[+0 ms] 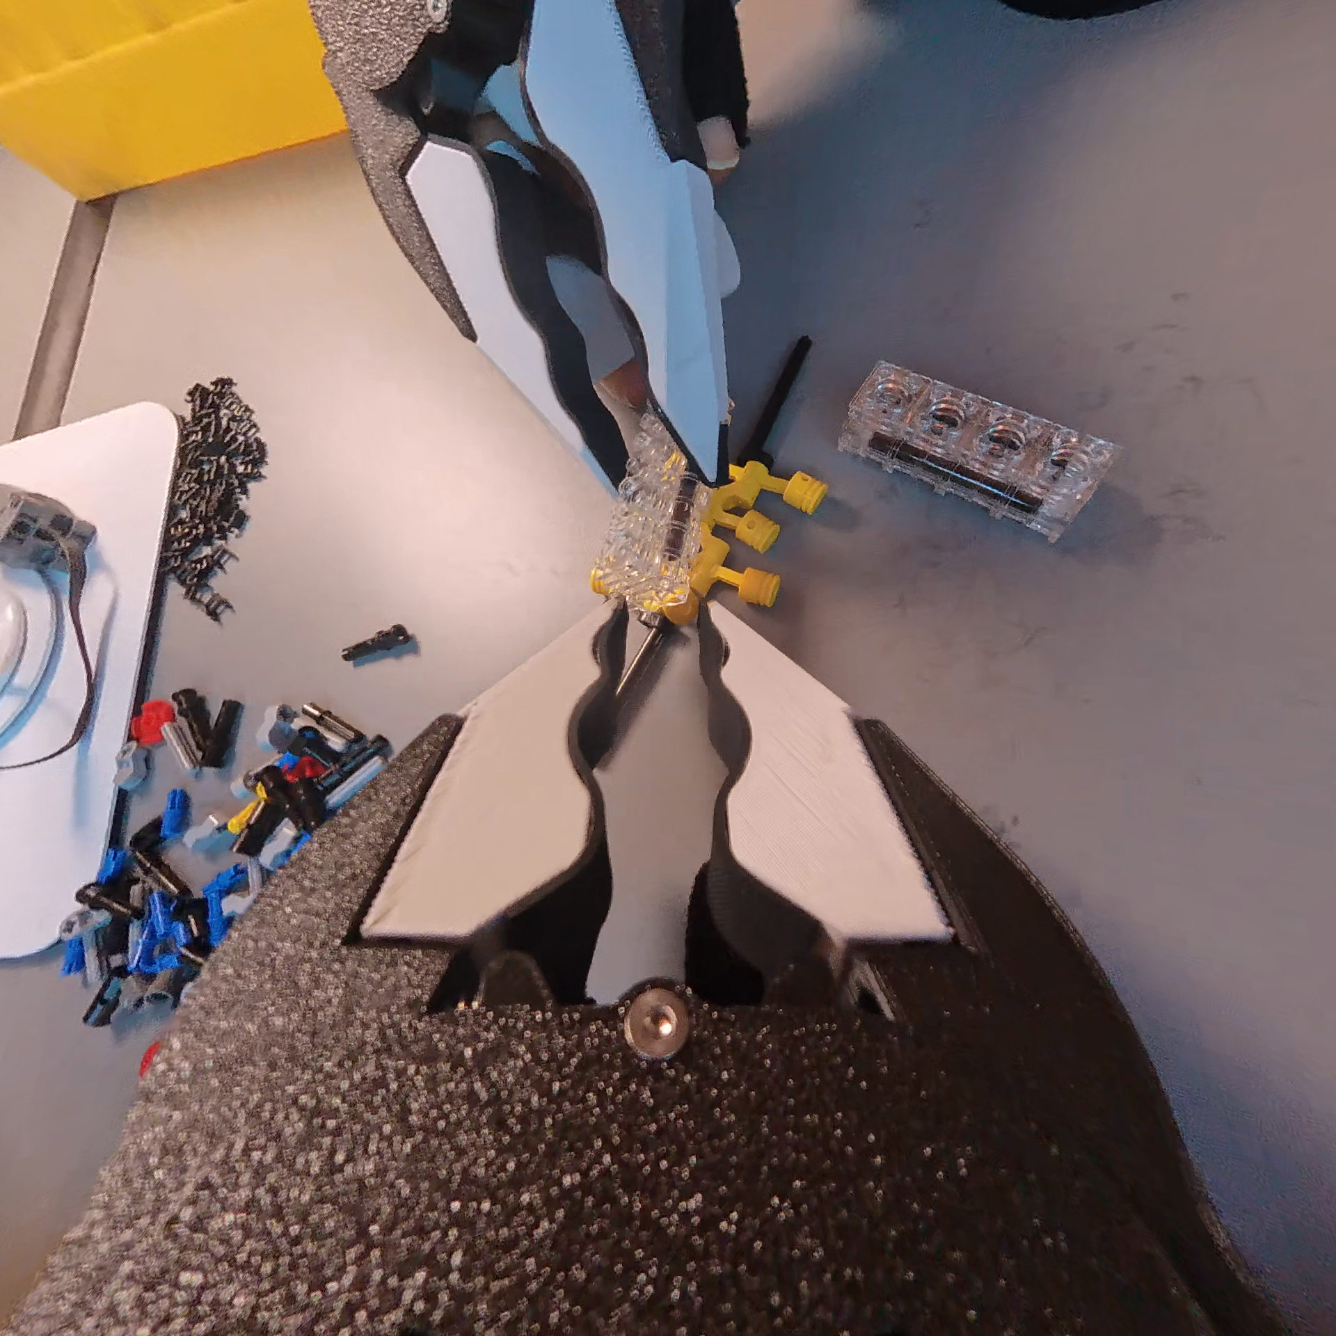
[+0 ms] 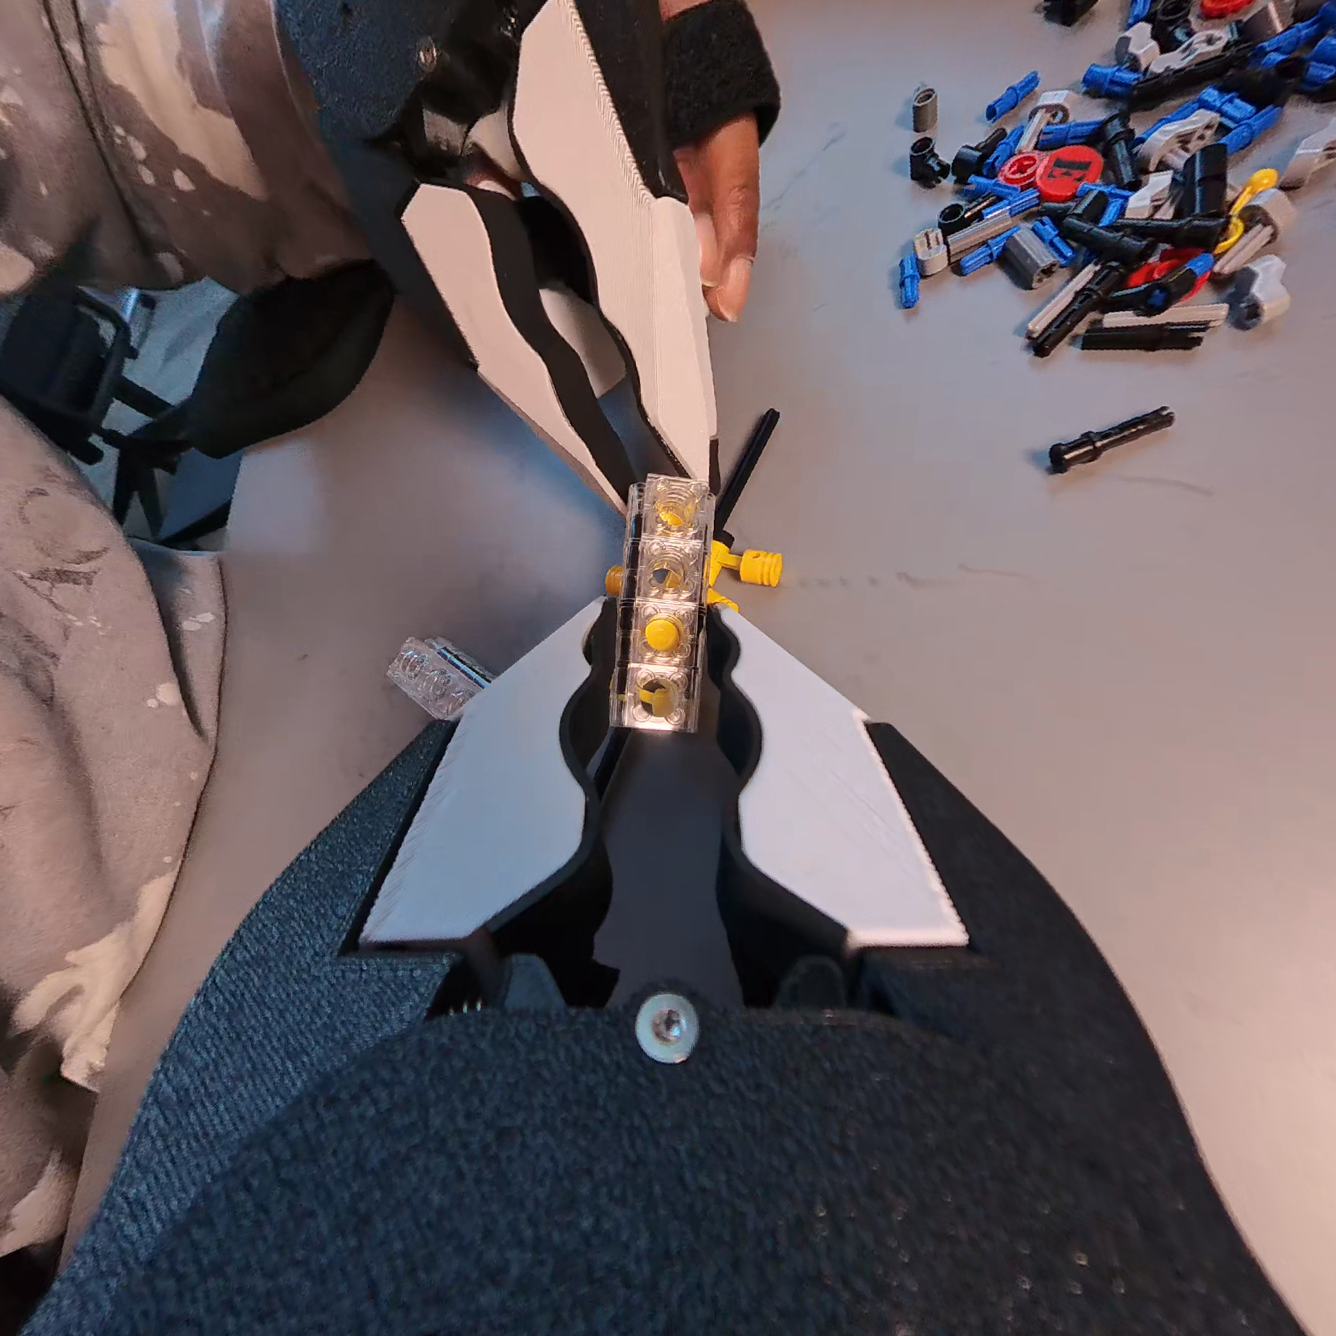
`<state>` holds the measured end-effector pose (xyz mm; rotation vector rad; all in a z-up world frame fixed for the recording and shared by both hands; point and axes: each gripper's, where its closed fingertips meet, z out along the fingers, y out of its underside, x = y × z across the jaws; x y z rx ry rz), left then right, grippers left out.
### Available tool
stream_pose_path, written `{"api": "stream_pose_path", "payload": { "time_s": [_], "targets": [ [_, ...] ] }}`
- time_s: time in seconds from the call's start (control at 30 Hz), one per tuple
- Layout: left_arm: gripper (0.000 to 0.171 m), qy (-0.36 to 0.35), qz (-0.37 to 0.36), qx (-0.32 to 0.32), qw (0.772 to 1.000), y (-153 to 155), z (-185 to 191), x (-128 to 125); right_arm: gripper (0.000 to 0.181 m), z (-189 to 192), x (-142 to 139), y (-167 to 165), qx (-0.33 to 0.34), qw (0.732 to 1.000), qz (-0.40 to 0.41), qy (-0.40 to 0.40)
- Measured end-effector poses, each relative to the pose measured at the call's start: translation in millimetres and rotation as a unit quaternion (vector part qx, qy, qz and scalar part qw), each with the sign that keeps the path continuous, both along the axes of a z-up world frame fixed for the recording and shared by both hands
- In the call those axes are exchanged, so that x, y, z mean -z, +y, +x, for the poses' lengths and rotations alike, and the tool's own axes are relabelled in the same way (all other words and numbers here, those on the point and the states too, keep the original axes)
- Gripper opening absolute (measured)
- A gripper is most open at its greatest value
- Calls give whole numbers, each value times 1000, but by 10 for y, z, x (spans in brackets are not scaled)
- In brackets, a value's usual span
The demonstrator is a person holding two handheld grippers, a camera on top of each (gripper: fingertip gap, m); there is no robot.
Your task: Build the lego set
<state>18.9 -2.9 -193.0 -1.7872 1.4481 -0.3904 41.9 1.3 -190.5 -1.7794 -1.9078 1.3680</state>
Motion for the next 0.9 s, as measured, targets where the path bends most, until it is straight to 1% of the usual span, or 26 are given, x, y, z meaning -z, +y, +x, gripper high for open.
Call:
{"api": "stream_pose_path", "payload": {
  "time_s": [0.07,0.2,0.23,0.3,0.37,0.5,0.57,0.67,0.7,0.77,0.8,0.9],
  "targets": [
    [18,2,-8,27,1000,10,2,0,23,12,2,13,0,1000,0,0],
    [9,-22,-55,64,996,5,20,-7,23,39,7,4,-10,1000,6,0],
    [9,-31,-64,68,995,12,26,-9,23,44,9,8,-11,1000,7,0],
    [1,-40,-67,67,995,49,39,-5,23,66,14,19,-15,1000,11,-1],
    [0,-43,-64,70,995,64,55,14,23,83,22,27,-19,1000,19,-1],
    [5,-29,-46,78,995,44,73,74,23,105,34,38,-25,999,38,1],
    [17,-29,-51,80,995,13,71,70,23,118,35,17,-33,999,41,2],
    [35,-20,-81,80,993,-58,69,116,23,133,45,-19,-52,997,65,9],
    [36,-13,-84,78,993,-70,66,148,23,133,46,-21,-56,995,77,12],
    [31,-16,-92,72,993,-101,83,162,23,133,49,-20,-64,992,110,22],
    [26,-18,-99,64,993,-110,88,167,23,130,50,-19,-66,990,126,27],
    [19,-23,-117,38,992,-144,94,173,23,124,54,-26,-66,984,162,36]
  ]
}}
